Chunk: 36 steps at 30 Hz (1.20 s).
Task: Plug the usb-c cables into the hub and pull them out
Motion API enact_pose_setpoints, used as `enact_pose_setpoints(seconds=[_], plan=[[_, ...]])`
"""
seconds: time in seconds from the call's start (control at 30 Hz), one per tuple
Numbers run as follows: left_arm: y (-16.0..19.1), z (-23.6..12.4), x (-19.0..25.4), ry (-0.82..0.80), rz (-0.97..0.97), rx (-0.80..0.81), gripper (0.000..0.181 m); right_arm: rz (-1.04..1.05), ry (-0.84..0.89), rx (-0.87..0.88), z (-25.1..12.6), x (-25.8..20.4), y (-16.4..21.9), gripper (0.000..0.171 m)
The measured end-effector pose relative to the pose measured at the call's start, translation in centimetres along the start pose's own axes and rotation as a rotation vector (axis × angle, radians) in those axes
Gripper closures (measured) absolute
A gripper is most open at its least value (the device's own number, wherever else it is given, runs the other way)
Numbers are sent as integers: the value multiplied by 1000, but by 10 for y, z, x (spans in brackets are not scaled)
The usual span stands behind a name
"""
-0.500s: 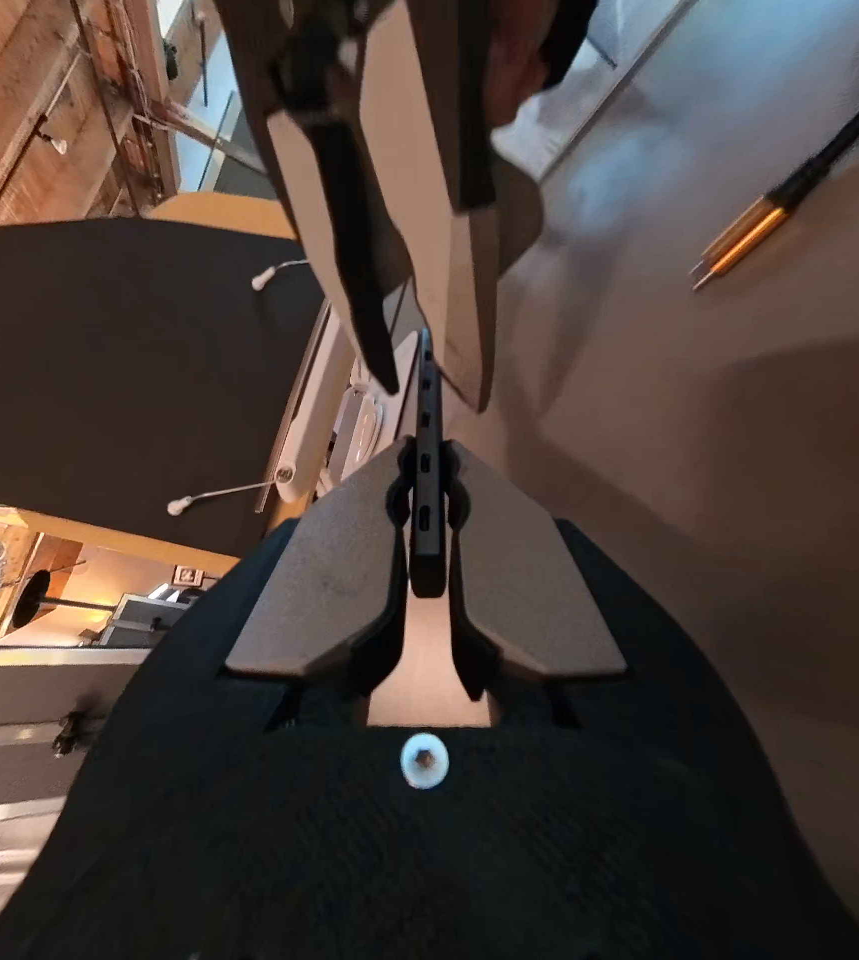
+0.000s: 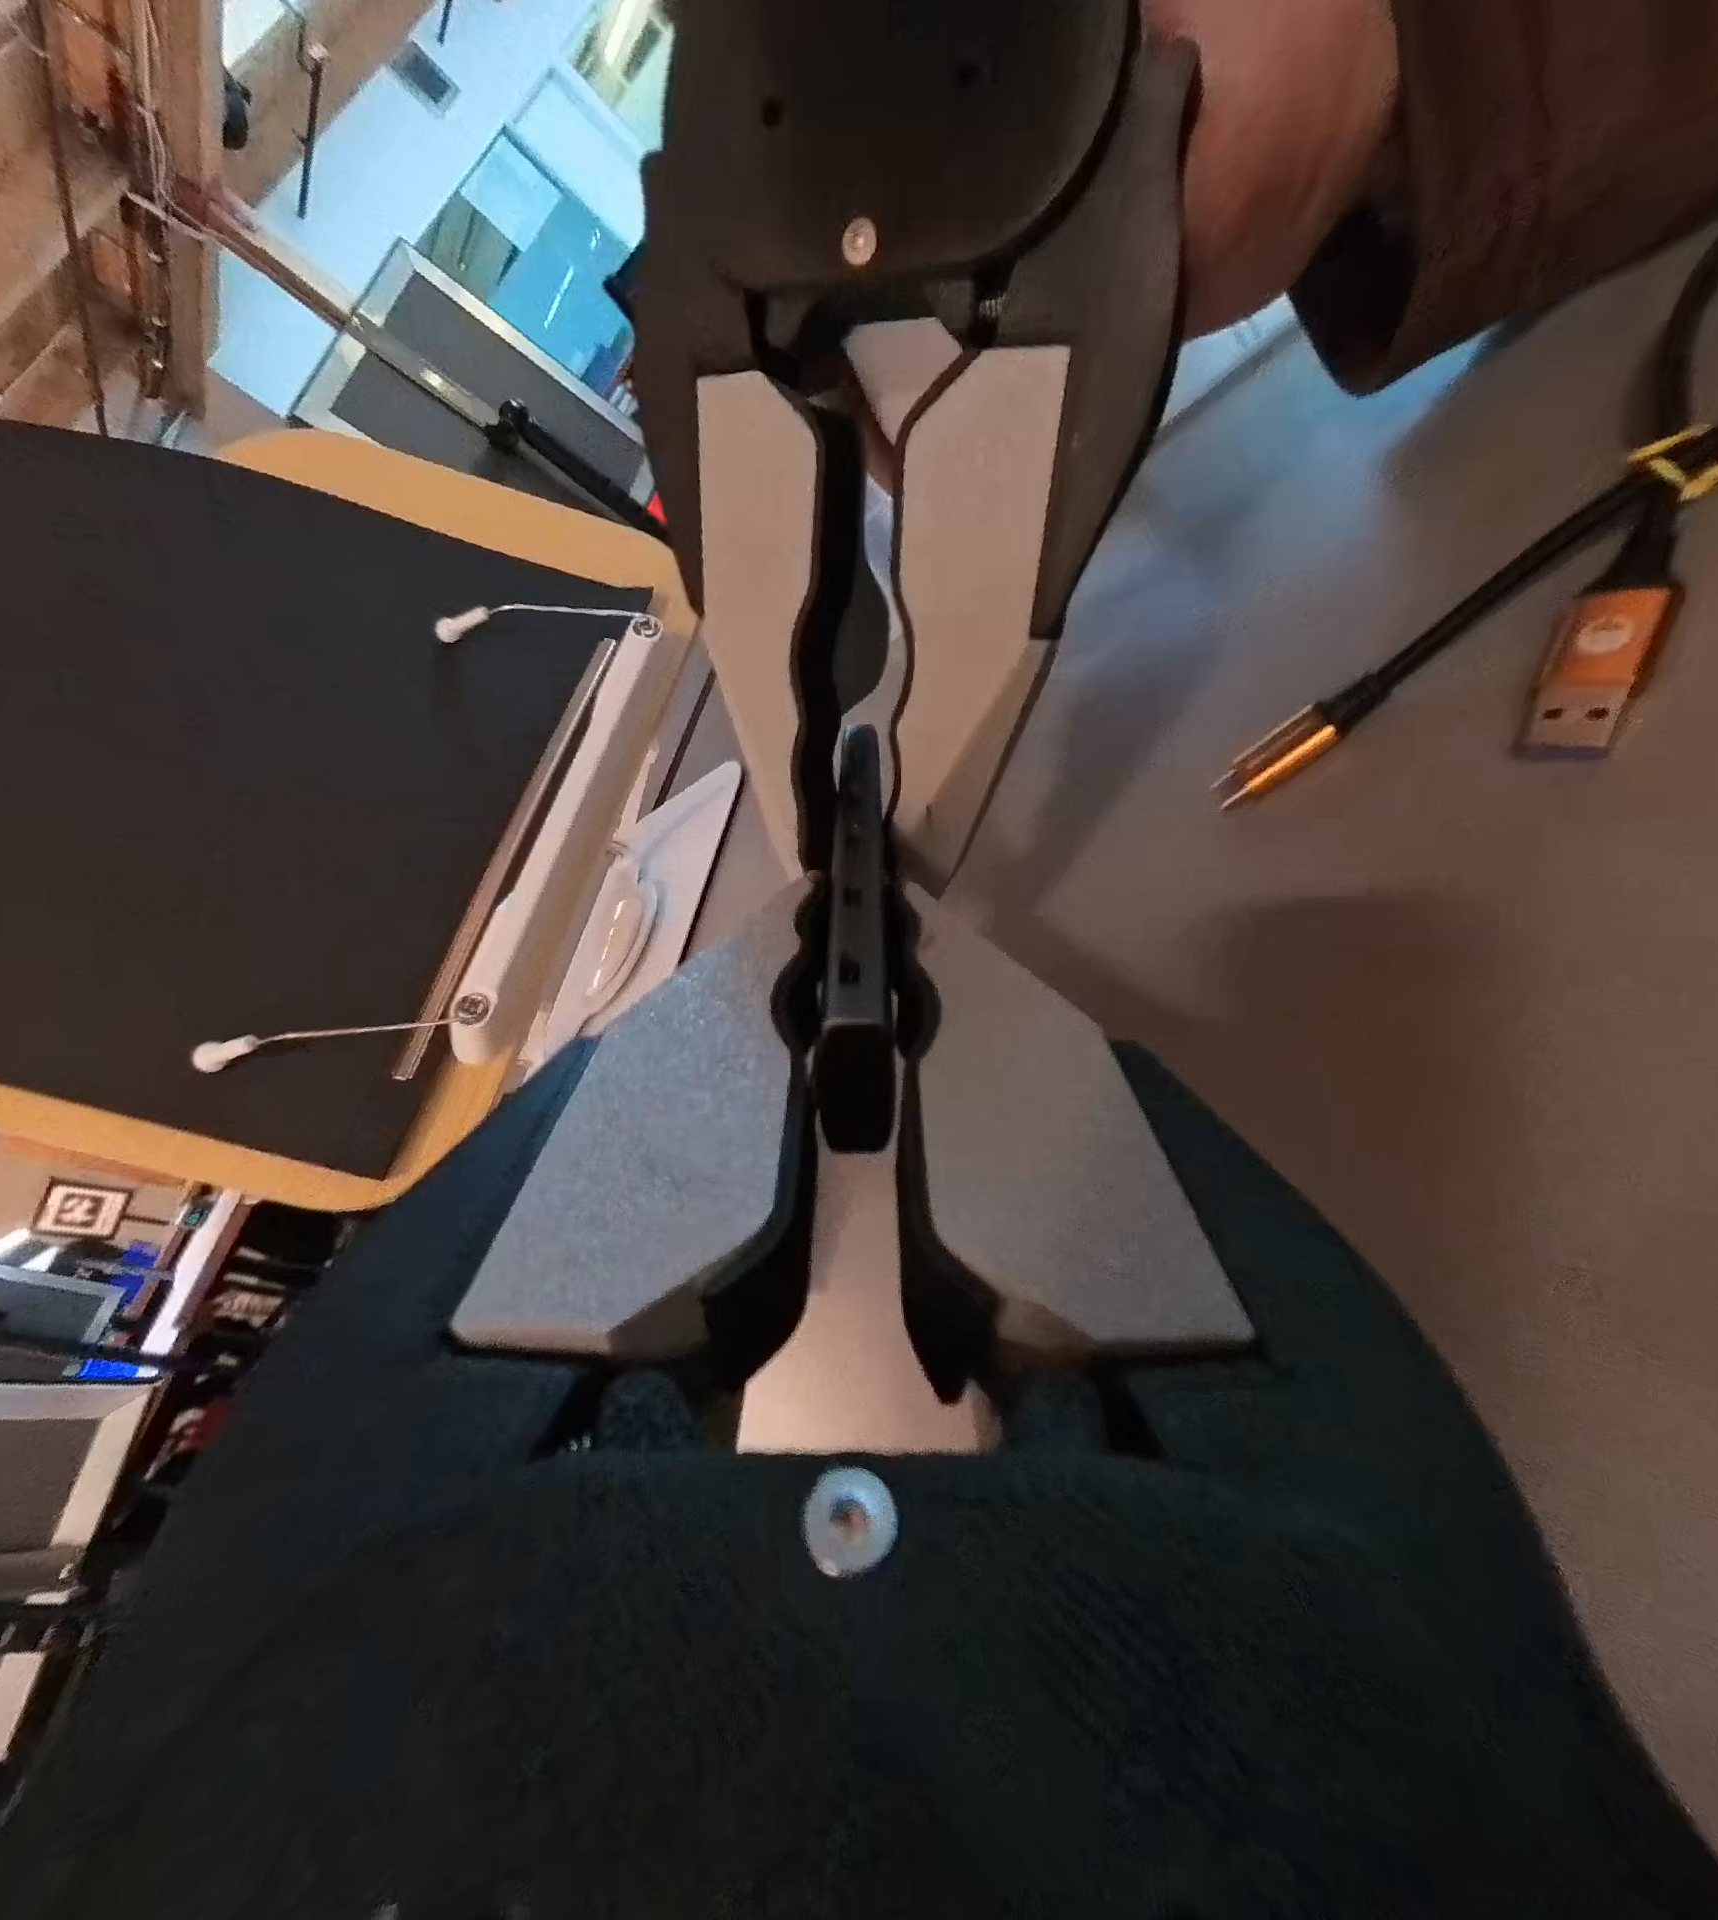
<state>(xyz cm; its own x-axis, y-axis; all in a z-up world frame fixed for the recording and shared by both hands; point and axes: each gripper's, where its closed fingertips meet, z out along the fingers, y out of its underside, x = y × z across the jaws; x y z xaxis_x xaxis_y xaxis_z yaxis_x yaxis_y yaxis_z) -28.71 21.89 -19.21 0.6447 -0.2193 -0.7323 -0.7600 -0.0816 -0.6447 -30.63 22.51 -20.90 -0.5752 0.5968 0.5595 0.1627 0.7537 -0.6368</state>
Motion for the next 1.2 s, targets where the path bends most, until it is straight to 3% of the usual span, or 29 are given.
enact_pose_setpoints(seconds=[0.17,0.3,0.47,0.93,1.07,1.2], plan=[[-7,-1,-1,-31,20,27,173,15,-6,56,-6,1,-4,155],[-3,0,-4,-45,28,-8,173,54,47,-40,-7,11,12,154],[-15,-7,-7,-48,-4,72,174,112,93,-79,-11,23,29,157],[-12,2,4,-61,40,69,173,10,78,-105,3,9,25,162],[-15,1,0,-69,26,65,173,112,56,-56,5,10,21,158],[-5,4,-7,-109,36,17,173,344,31,-40,1,21,25,141]])
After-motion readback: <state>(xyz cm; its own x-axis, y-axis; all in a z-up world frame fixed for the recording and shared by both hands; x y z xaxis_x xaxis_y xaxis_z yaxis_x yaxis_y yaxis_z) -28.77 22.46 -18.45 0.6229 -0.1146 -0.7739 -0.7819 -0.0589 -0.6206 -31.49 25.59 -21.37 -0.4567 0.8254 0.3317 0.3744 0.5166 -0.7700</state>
